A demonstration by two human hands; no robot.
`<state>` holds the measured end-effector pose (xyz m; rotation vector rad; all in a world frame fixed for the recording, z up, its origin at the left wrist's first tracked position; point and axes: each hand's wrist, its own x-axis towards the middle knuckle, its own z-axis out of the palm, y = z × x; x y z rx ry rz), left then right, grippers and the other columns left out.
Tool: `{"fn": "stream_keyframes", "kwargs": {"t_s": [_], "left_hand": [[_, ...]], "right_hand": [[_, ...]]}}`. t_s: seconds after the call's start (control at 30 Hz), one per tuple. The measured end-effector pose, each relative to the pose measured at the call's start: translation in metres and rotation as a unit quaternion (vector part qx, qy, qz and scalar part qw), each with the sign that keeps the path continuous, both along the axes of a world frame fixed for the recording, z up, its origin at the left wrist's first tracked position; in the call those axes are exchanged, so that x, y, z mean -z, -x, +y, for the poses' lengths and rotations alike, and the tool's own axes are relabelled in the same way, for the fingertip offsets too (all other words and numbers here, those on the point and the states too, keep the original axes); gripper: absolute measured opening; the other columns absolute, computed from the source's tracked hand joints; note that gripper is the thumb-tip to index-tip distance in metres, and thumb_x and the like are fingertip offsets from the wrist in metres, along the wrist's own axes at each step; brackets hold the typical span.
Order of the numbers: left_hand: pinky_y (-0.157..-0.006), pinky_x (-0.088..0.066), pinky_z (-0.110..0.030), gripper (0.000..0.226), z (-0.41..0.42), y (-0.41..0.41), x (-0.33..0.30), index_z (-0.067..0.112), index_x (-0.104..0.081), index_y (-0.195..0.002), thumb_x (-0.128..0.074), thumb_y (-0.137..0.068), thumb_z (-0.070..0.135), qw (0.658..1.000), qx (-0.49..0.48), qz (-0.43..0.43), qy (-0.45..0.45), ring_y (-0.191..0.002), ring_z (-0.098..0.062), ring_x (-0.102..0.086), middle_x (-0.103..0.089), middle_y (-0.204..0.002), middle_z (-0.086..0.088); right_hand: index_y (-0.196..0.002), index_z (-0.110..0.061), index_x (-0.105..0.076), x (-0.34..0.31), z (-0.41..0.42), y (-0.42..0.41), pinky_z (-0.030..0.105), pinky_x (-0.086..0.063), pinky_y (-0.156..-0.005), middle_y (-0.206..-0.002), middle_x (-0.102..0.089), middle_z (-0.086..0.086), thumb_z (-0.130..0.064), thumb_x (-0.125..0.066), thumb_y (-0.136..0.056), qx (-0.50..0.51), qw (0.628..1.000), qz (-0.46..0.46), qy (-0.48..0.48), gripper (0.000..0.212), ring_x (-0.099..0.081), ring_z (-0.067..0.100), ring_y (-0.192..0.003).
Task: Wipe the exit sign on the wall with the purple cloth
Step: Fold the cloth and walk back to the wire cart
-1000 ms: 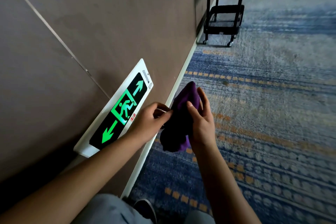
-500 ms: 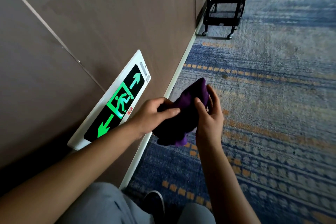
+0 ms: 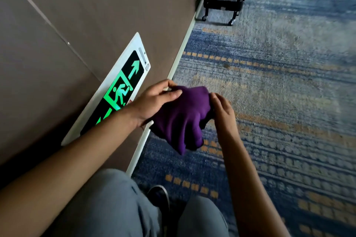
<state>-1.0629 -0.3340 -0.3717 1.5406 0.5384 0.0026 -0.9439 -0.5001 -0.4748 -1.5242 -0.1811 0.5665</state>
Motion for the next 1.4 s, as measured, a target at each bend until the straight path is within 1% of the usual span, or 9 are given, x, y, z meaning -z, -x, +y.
{"fn": "stream_keyframes", "kwargs": {"t_s": [0.13,0.23,0.43,0.57,0.77,0.87,0.97,1.17,1.4], "left_hand": [[-0.081,-0.056,-0.024,0.007,0.004,0.007,-0.021,0.016,-0.065,-0.104,-0.062,-0.098,0.018,0.989,-0.044,-0.042,0.135,-0.090,-0.014,-0.067,-0.071,-0.096,-0.002],[-0.079,-0.052,-0.024,0.011,-0.008,0.013,-0.035,0.011,-0.062,-0.110,-0.056,-0.101,0.014,0.982,-0.071,-0.019,0.177,-0.083,-0.013,-0.064,-0.069,-0.092,-0.004],[-0.063,-0.045,-0.012,0.010,-0.041,0.016,-0.096,0.015,-0.063,-0.098,-0.055,-0.104,0.015,0.997,0.014,0.069,-0.032,-0.067,0.003,-0.058,-0.065,-0.075,0.011],[-0.072,-0.043,-0.021,0.013,-0.063,0.016,-0.152,0.004,-0.059,-0.106,-0.053,-0.105,0.015,0.988,0.071,0.085,-0.109,-0.080,-0.008,-0.054,-0.059,-0.087,-0.004],[-0.082,-0.045,-0.020,0.002,-0.109,0.027,-0.264,0.022,-0.065,-0.099,-0.063,-0.100,0.022,0.980,0.178,0.004,-0.094,-0.086,-0.005,-0.057,-0.063,-0.088,0.002],[-0.084,-0.047,-0.021,0.005,-0.141,0.029,-0.327,0.029,-0.066,-0.098,-0.064,-0.098,0.025,0.976,0.203,-0.035,-0.063,-0.090,-0.004,-0.060,-0.066,-0.091,0.009],[-0.084,-0.051,-0.027,0.010,-0.169,0.030,-0.383,0.032,-0.068,-0.097,-0.063,-0.098,0.024,0.977,0.210,-0.047,-0.008,-0.092,-0.010,-0.063,-0.067,-0.096,0.000],[-0.085,-0.052,-0.025,0.010,-0.216,0.016,-0.481,0.025,-0.070,-0.097,-0.063,-0.094,0.031,0.964,0.228,-0.050,0.131,-0.091,-0.016,-0.065,-0.070,-0.097,-0.004],[-0.066,-0.051,-0.020,0.026,-0.210,-0.038,-0.557,0.021,-0.068,-0.095,-0.066,-0.094,0.047,0.965,0.229,-0.079,0.099,-0.074,-0.013,-0.061,-0.068,-0.084,-0.003]], "right_hand": [[-0.137,-0.006,-0.062,-0.037,-0.003,0.000,0.050,-0.047,-0.110,-0.137,-0.064,0.023,-0.066,-0.048,-0.098,-0.086,0.960,0.214,-0.156,0.073,-0.060,0.036,-0.131],[-0.139,-0.011,-0.060,-0.074,-0.014,0.016,0.045,-0.051,-0.102,-0.141,-0.062,0.022,-0.060,-0.050,-0.100,-0.127,0.961,0.188,-0.157,0.063,-0.060,0.034,-0.132],[-0.138,-0.026,-0.063,-0.147,-0.065,0.034,0.036,-0.058,-0.091,-0.128,-0.072,0.008,-0.027,-0.066,-0.096,-0.053,0.981,0.156,-0.101,0.042,-0.069,0.025,-0.117],[-0.135,-0.036,-0.064,-0.203,-0.092,0.048,0.030,-0.055,-0.100,-0.131,-0.072,-0.004,-0.038,-0.065,-0.095,-0.069,0.978,0.191,-0.045,0.040,-0.065,0.016,-0.125],[-0.136,-0.026,-0.066,-0.305,-0.153,0.063,0.034,-0.046,-0.112,-0.131,-0.071,-0.008,-0.067,-0.082,-0.070,-0.022,0.965,0.263,0.002,0.079,-0.065,0.011,-0.125],[-0.126,-0.017,-0.072,-0.367,-0.195,0.075,0.032,-0.056,-0.097,-0.127,-0.073,0.010,-0.055,-0.081,-0.080,-0.016,0.957,0.288,-0.036,0.061,-0.069,0.023,-0.121],[-0.127,-0.022,-0.070,-0.430,-0.227,0.085,0.031,-0.057,-0.093,-0.129,-0.072,0.012,-0.040,-0.073,-0.089,0.000,0.960,0.266,-0.085,0.043,-0.068,0.025,-0.122],[-0.157,-0.028,-0.038,-0.554,-0.279,0.085,0.040,-0.051,-0.103,-0.148,-0.055,0.013,-0.036,-0.078,-0.086,0.008,0.977,0.176,-0.122,0.082,-0.060,0.026,-0.130],[-0.146,-0.026,-0.054,-0.651,-0.282,0.062,0.032,-0.059,-0.084,-0.114,-0.069,0.012,-0.020,-0.070,-0.096,0.024,0.985,0.082,-0.153,0.053,-0.070,0.023,-0.101]]}}
